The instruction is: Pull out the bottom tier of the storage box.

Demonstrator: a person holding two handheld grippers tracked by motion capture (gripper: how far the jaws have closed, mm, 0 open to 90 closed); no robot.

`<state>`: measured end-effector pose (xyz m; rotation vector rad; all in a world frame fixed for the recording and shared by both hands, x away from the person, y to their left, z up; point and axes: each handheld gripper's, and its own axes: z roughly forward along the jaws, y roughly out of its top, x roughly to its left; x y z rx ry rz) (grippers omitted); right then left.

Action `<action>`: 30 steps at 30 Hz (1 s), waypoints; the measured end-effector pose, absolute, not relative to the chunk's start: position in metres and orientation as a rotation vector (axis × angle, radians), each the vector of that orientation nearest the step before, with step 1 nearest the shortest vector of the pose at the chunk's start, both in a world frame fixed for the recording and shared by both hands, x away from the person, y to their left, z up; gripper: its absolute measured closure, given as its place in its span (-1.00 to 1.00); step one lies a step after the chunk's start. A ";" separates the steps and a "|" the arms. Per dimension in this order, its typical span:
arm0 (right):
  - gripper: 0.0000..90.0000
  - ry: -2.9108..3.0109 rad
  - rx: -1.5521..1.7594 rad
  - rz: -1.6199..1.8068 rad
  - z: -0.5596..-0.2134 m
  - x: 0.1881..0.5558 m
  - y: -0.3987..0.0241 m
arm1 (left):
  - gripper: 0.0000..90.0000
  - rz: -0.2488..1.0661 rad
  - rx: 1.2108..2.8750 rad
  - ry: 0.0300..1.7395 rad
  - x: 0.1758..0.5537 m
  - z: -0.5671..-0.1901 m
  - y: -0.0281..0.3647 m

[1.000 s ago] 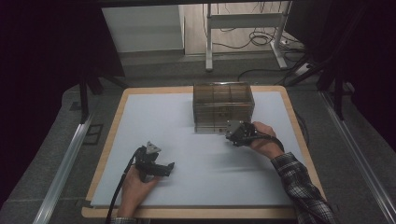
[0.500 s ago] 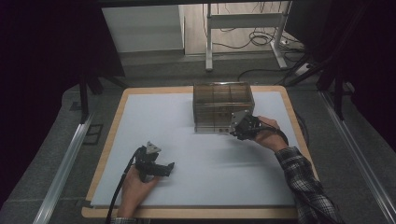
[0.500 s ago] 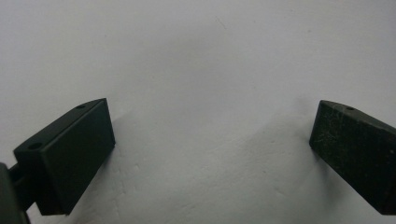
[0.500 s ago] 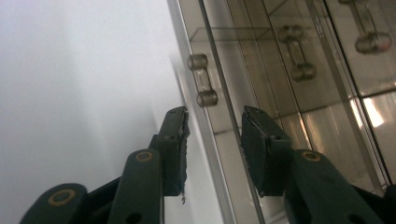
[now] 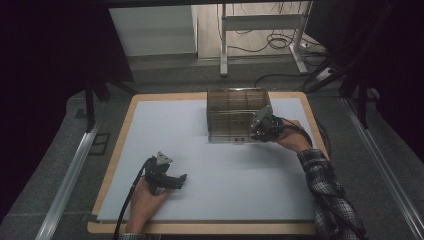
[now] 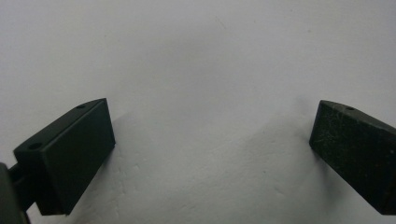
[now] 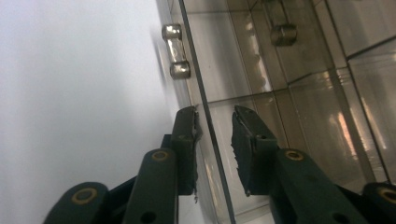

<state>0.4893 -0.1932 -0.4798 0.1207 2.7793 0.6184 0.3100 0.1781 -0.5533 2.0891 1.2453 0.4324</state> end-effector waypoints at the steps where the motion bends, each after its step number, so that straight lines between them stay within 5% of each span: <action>1: 0.62 2.801 0.104 0.615 -0.482 0.493 -0.194 | -1.00 0.432 2.089 1.245 0.310 -0.553 0.178; 30: 0.92 2.958 -0.076 0.596 -0.491 0.508 -0.192 | -1.00 0.432 2.089 1.245 0.310 -0.553 0.178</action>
